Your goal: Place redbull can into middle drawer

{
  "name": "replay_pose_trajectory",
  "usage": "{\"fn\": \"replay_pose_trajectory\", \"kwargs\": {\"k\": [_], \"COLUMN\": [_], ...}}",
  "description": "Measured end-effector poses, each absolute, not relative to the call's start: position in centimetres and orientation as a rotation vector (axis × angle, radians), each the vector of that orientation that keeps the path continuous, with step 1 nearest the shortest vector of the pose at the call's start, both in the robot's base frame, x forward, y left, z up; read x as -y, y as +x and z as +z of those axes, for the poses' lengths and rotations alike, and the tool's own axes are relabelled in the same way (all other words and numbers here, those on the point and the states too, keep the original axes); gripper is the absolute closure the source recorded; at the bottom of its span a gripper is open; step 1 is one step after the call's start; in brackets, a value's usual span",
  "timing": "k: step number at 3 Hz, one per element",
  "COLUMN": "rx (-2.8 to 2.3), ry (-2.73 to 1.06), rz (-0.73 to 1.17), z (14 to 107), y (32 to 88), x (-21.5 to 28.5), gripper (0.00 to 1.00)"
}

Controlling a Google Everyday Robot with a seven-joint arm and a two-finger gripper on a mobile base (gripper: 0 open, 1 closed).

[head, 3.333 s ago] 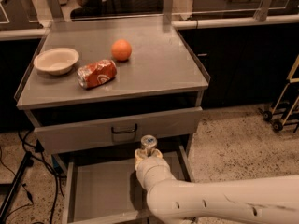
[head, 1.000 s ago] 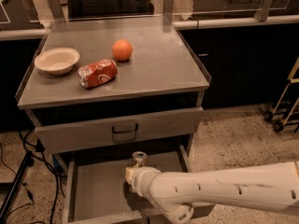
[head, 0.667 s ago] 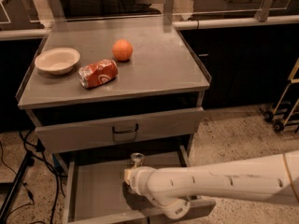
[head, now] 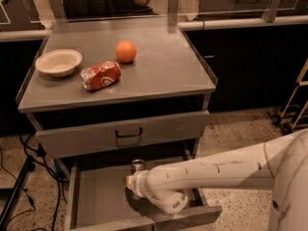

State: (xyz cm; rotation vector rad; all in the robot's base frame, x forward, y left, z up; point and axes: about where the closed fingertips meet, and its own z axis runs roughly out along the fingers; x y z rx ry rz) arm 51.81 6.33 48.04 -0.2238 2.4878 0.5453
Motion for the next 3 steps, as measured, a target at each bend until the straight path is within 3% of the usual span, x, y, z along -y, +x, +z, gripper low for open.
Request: {"fn": "replay_pose_trajectory", "kwargs": {"k": [3], "rx": [-2.59], "ry": [-0.24], "rz": [0.578], "z": [44.0], "y": [52.4], "x": [-7.6], "gripper": [1.0]}}
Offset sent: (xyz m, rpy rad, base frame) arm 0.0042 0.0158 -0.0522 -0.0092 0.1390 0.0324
